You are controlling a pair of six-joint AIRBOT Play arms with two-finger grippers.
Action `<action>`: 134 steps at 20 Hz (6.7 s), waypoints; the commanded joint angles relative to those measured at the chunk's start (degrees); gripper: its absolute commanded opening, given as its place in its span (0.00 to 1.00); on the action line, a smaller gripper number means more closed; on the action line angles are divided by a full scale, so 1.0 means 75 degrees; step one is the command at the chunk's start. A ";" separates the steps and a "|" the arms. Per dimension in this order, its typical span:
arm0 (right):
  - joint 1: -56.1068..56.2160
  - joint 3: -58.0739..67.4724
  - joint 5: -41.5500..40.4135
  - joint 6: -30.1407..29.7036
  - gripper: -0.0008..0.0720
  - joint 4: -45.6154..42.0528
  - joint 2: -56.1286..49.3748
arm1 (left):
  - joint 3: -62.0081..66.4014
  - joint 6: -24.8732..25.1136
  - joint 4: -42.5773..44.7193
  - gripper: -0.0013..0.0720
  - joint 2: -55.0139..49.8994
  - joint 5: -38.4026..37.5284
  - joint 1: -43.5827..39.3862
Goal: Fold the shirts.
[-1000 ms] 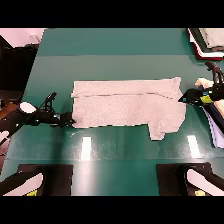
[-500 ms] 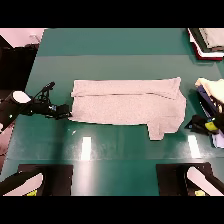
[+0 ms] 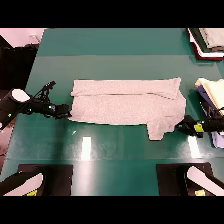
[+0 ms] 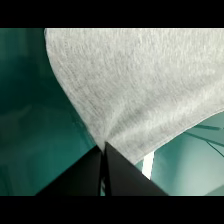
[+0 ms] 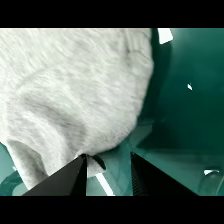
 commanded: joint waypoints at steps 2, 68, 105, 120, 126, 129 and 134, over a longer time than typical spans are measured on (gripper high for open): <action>0.0277 -0.0050 -0.0533 -0.0041 0.43 0.0152 -0.0061 | 0.0009 0.0000 0.0009 0.05 0.0006 -0.0038 0.0000; 0.2669 0.5625 -0.0297 0.0947 0.66 -0.0262 -0.2745 | 0.0609 -0.1478 0.1087 0.73 0.0055 0.3416 0.0000; 0.1623 0.5333 0.2218 -0.1871 0.03 0.1568 -0.2801 | 0.2637 -0.1061 0.0265 0.05 -0.1559 0.1644 -0.3389; 0.5316 0.9699 0.2509 0.0309 0.03 0.2139 -0.2894 | 0.6621 -0.1067 0.0041 0.05 -0.5552 0.1728 -0.4712; 0.6248 1.0570 0.2795 0.0312 0.03 0.1276 -0.3722 | 0.6779 -0.1102 0.0764 0.04 -0.5219 0.0198 -0.3783; 0.6808 1.0806 0.2745 0.0312 0.03 0.1279 -0.4130 | 0.6779 -0.1148 0.1798 0.04 -0.4310 -0.0262 -0.2964; 0.7936 1.0815 0.1868 0.0213 0.03 0.1282 -0.4771 | 0.6779 -0.0793 0.2853 0.05 -0.2570 -0.1221 -0.1556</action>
